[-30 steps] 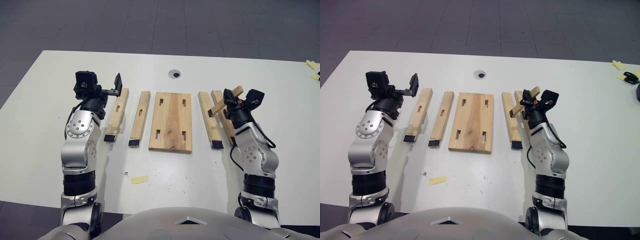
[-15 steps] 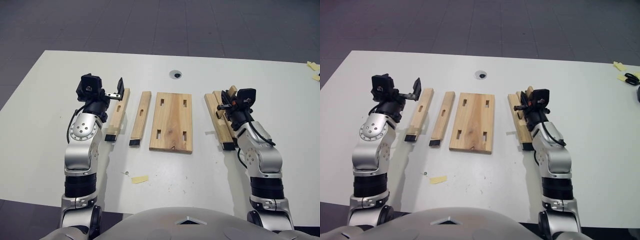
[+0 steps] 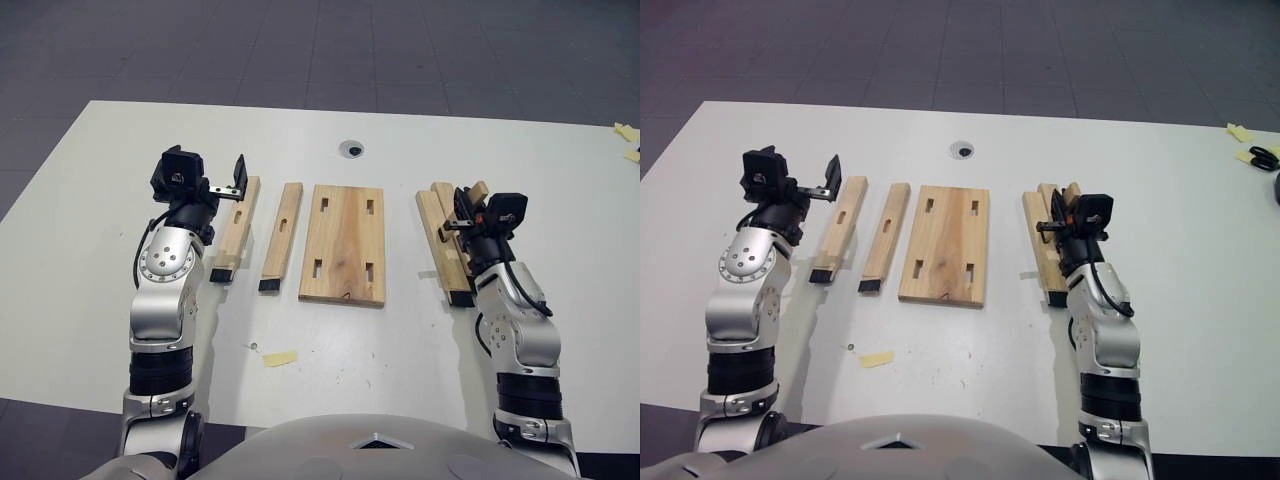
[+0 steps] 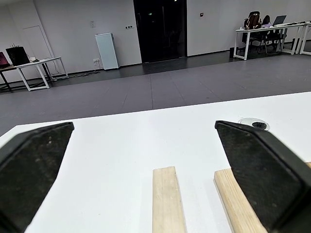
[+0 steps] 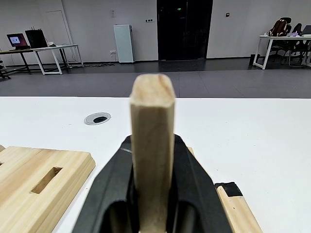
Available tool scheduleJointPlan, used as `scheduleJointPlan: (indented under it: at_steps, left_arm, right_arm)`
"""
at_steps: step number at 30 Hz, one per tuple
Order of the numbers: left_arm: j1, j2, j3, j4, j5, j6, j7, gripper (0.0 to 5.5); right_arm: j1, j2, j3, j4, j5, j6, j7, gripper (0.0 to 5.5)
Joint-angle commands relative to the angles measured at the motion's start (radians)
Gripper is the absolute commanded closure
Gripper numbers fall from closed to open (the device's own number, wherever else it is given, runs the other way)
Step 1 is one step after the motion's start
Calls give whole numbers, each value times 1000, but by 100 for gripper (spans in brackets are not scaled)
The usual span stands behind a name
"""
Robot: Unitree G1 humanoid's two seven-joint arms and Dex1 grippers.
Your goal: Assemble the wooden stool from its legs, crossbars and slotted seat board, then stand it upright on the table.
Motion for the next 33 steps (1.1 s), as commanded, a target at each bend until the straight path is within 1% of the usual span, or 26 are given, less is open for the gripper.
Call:
scheduleJointPlan:
  at_steps: [1,7,8,9,14,22,29,33]
  left_arm:
    - [-14,7,7,13,9,-1,-6,10]
    - [-24,7,8,26,10,-8,-6,10]
    - [-29,8,10,29,13,-12,-4,10]
    - [-35,9,13,30,12,-12,-3,10]
    - [-49,12,28,46,6,-19,-6,10]
    - [-55,1,32,64,5,-32,-5,10]
    - [-57,-4,30,71,8,-40,0,10]
    - [-54,-7,25,71,13,-44,4,10]
  right_arm:
    - [62,15,12,79,-22,93,-16,507]
    - [-63,2,-25,73,-6,108,-26,507]
    - [-84,-3,-30,69,-8,114,-29,471]
    - [-103,-9,-36,63,-10,117,-31,467]
    - [-210,-28,-67,24,1,161,-39,378]
    - [-386,-48,-98,-44,42,252,-49,266]
    - [-556,-85,-120,20,49,252,-34,147]
    - [-559,-68,-93,35,52,253,-15,72]
